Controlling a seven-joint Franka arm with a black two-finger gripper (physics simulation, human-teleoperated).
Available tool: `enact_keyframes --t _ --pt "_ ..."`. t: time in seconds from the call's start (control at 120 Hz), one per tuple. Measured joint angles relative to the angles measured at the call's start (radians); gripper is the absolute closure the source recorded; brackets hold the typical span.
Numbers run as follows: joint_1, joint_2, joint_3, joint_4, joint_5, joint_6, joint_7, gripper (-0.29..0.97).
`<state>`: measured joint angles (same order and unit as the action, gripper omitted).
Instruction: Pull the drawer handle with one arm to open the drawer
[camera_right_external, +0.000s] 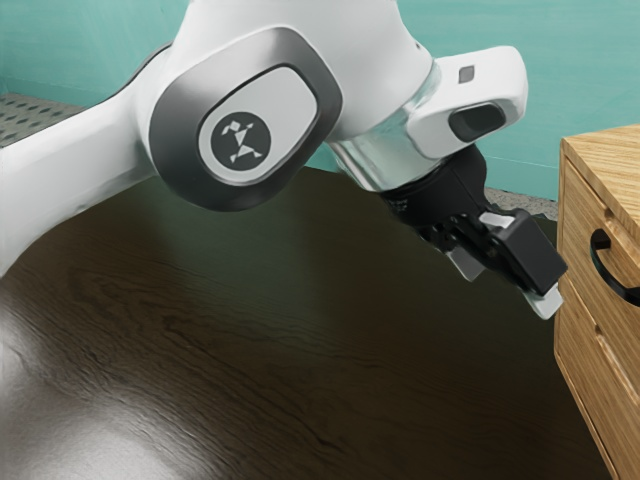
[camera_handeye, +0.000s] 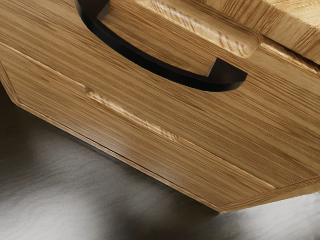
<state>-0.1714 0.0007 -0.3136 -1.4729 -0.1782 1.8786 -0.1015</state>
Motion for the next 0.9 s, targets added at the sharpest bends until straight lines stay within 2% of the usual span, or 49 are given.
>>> enact_keyframes --t 0.225,0.467,0.658,0.783,0.9 --pt "-0.04 0.015 0.009 0.017 -0.02 0.035 -0.143 0.0" --pt "-0.028 0.024 0.035 0.043 -0.056 0.05 -0.296 0.0" --pt "0.049 0.041 0.049 0.041 -0.109 0.077 -0.372 0.0" --pt "0.107 0.064 0.028 0.043 -0.128 0.095 -0.41 0.0" --pt "0.084 0.078 -0.007 0.046 -0.133 0.111 -0.439 0.0"
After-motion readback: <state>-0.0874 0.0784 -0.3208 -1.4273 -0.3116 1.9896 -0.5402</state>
